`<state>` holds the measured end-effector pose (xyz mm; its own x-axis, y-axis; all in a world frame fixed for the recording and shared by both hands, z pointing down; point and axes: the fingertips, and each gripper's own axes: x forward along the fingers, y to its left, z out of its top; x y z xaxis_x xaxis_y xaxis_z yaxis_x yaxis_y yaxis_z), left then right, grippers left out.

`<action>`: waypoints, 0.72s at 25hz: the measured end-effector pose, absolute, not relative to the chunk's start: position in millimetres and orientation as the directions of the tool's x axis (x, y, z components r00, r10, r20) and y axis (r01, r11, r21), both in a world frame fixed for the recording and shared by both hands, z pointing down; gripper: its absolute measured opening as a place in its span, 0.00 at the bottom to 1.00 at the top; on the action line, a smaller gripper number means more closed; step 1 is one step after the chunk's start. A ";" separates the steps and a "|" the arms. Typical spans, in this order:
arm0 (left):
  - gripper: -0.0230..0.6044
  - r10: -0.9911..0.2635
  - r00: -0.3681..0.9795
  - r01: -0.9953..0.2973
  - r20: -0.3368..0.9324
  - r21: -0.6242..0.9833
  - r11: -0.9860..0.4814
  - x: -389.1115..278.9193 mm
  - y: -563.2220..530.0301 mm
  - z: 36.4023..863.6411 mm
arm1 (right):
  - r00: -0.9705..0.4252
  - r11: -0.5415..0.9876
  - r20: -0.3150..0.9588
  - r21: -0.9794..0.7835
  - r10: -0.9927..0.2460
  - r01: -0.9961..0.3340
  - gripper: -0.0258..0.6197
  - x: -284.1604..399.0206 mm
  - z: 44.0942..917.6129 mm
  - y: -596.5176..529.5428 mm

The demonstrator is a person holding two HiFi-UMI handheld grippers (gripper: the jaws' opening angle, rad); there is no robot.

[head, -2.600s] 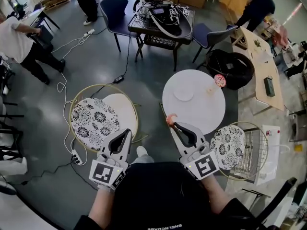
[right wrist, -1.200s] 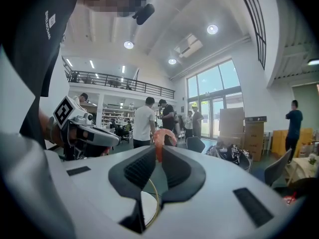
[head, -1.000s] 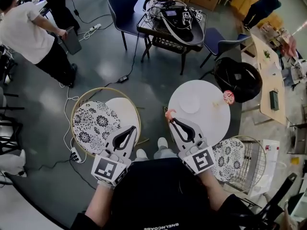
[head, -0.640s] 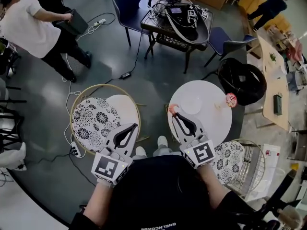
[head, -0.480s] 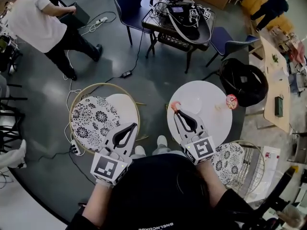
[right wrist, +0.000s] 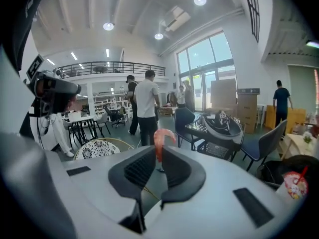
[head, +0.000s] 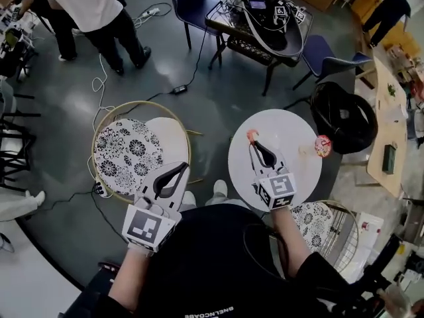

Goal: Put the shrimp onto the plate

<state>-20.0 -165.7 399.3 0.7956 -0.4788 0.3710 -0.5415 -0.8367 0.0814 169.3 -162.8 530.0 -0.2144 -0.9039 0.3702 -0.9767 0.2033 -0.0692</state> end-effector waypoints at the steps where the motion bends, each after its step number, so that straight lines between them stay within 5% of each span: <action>1: 0.04 -0.482 0.794 -0.546 0.370 0.084 -0.834 -19.0 -165.0 400.8 | -0.214 0.203 0.386 -0.070 -0.897 -0.977 0.11 173.4 539.6 -164.5; 18: 0.04 -0.553 0.713 -0.640 0.431 0.080 -0.764 -3.9 -158.1 419.9 | -0.209 0.180 0.641 -0.111 -0.739 -0.977 0.11 229.6 684.0 -163.8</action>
<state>-3.9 -158.1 419.9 0.7133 -0.5529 0.4307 -0.6404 -0.7638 0.0800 229.6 -163.8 684.0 -0.2086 -0.7389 0.6407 -0.9774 0.1796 -0.1112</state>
